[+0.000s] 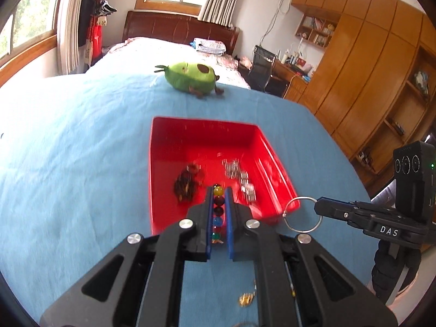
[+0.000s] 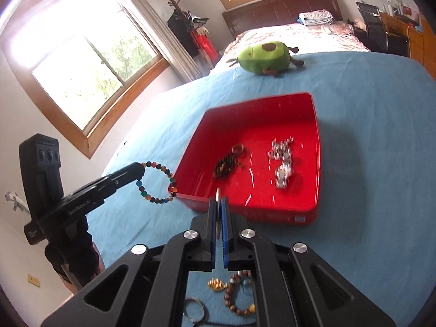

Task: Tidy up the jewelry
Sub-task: 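Carry the bead bracelet into the red tin with the left tool while the right tool carries the bangle there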

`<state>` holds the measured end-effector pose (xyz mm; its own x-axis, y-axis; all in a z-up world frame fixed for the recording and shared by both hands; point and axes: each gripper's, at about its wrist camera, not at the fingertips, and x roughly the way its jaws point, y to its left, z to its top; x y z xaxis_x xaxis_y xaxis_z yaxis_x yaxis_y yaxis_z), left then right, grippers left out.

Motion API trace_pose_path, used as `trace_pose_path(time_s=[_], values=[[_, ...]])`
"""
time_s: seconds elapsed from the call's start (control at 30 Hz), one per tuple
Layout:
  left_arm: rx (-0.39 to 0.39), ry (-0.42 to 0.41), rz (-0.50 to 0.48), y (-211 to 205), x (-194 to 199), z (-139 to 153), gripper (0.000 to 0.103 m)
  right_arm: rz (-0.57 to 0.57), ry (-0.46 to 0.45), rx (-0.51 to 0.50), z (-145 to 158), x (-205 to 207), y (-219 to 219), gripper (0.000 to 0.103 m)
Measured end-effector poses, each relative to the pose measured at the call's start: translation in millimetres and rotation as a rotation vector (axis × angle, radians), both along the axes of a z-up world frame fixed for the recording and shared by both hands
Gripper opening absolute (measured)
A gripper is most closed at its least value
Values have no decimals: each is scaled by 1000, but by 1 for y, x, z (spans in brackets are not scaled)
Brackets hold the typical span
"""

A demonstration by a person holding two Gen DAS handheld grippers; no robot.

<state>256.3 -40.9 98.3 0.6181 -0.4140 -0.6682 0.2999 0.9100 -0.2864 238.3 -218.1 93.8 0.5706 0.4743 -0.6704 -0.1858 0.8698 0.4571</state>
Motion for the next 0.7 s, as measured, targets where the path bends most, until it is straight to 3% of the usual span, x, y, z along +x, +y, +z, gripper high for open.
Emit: trace_pose_path(time_s=[0.13, 0.4, 0.7], values=[[-7, 12, 7, -6, 27, -4, 6, -32, 18, -5, -10, 34, -6, 3], [28, 113, 18, -19, 92, -49, 6, -54, 128, -50, -62, 100, -2, 3], [80, 175, 8, -30, 123, -77, 7, -35, 183, -99, -86, 121, 10, 3]])
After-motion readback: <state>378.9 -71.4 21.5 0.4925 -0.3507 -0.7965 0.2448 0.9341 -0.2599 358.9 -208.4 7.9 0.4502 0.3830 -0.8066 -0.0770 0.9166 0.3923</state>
